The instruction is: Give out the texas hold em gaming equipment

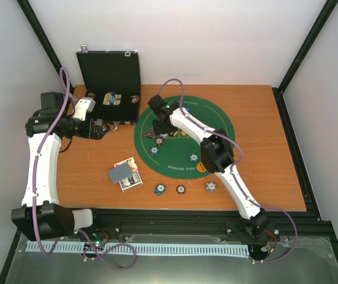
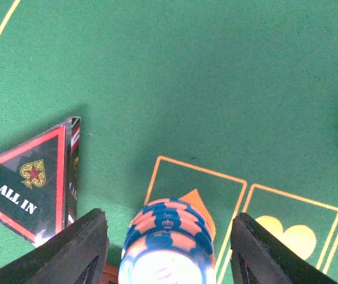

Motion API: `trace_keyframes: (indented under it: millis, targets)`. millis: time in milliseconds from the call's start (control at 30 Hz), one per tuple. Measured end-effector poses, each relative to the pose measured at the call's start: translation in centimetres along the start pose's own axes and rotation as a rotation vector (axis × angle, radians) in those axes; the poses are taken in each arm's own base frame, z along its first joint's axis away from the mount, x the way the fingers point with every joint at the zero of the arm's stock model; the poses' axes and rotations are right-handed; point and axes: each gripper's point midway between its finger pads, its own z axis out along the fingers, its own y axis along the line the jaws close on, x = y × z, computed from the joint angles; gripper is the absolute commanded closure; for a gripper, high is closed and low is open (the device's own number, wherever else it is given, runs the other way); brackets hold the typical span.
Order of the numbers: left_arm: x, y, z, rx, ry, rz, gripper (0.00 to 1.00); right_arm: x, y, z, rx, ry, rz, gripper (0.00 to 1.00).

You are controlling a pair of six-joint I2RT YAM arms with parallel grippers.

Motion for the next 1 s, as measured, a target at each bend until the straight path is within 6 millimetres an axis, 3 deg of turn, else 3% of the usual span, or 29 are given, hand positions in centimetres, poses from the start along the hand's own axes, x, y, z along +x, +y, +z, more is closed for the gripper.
trace_keyframes:
  millis: [300,400,533,667,733,800,933,1000]
  targets:
    - [0.1,0.2,0.3,0.002,0.010,-0.006,0.00,-0.7,-0.9,-1.4,0.025,-0.018,-0.003,0.43]
    - [0.1,0.2,0.3,0.002,0.011,-0.006,0.00,-1.2,-1.5,-4.3,0.039,-0.051,-0.009,0.43]
    - [0.1,0.2,0.3,0.001,0.010,-0.006,0.00,0.0,-2.9,-10.4,0.052,-0.101,-0.009,0.39]
    - [0.0,0.1,0.2,0.001,0.007,-0.004,0.00,4.7,-5.2,-16.8,0.060,-0.148,0.000,0.34]
    - [0.0,0.1,0.2,0.002,0.006,-0.004,0.00,7.6,-6.2,-18.4,0.072,-0.146,0.003,0.30]
    - [0.0,0.1,0.2,0.003,0.006,-0.005,0.00,10.9,-6.9,-18.9,0.079,-0.143,0.007,0.29]
    - [0.0,0.1,0.2,0.006,0.005,-0.005,0.00,19.3,-9.1,-17.4,0.113,-0.028,0.020,0.27]
    - [0.0,0.0,0.2,0.006,0.005,-0.005,0.00,22.5,-10.2,-16.9,0.124,0.020,0.042,0.27]
